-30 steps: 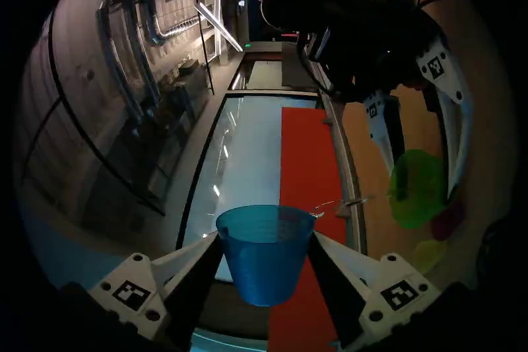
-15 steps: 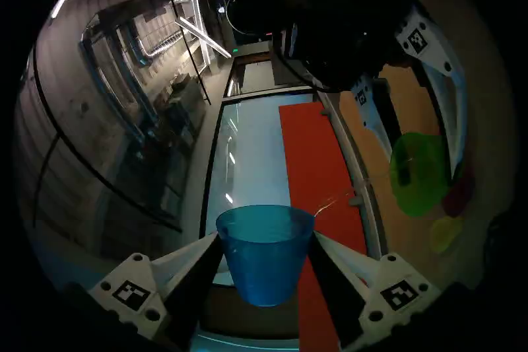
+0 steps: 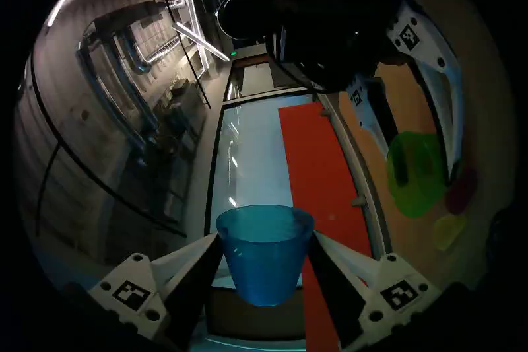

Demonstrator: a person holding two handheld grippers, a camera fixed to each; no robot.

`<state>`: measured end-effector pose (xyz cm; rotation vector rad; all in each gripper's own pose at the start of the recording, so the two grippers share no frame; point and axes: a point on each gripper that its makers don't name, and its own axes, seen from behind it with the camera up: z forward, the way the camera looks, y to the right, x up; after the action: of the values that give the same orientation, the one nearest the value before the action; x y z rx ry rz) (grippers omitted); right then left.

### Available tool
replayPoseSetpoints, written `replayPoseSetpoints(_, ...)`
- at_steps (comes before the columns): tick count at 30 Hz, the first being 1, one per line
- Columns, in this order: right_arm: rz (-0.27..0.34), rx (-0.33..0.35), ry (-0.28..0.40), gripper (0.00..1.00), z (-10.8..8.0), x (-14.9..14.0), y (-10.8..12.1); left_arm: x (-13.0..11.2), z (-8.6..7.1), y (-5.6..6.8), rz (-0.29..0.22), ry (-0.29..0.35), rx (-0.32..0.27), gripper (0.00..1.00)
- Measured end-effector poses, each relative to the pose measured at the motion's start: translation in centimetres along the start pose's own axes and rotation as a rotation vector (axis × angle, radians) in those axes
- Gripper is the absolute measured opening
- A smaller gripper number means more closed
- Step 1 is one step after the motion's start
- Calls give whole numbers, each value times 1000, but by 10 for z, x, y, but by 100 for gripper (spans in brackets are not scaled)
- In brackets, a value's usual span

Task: Pour water

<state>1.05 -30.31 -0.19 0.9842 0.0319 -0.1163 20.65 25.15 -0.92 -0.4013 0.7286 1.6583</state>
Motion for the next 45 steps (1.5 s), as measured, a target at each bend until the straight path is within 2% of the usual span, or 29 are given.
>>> replayPoseSetpoints(11,0,-3,3,89,0,1,1,-1,-1,-3,-20,-5,4,85)
replayPoseSetpoints(15,-2,-7,4,89,-1,2,3,-6,-1,-4,-71,-15,9,85)
replayPoseSetpoints(17,-2,-8,4,89,-1,3,3,-10,-1,-4,-116,-24,11,85)
replayPoseSetpoints(24,-1,-14,7,89,-3,2,5,-23,0,5,-348,-57,-8,85)
replayPoseSetpoints(33,1,-17,14,89,-4,3,6,-36,1,14,-579,-92,-14,85)
replayPoseSetpoints(38,0,-19,15,89,-4,4,7,-43,-2,16,-720,-102,-11,85)
replayPoseSetpoints(45,-1,-23,19,89,-4,8,7,-50,-7,17,-941,-124,-19,84)
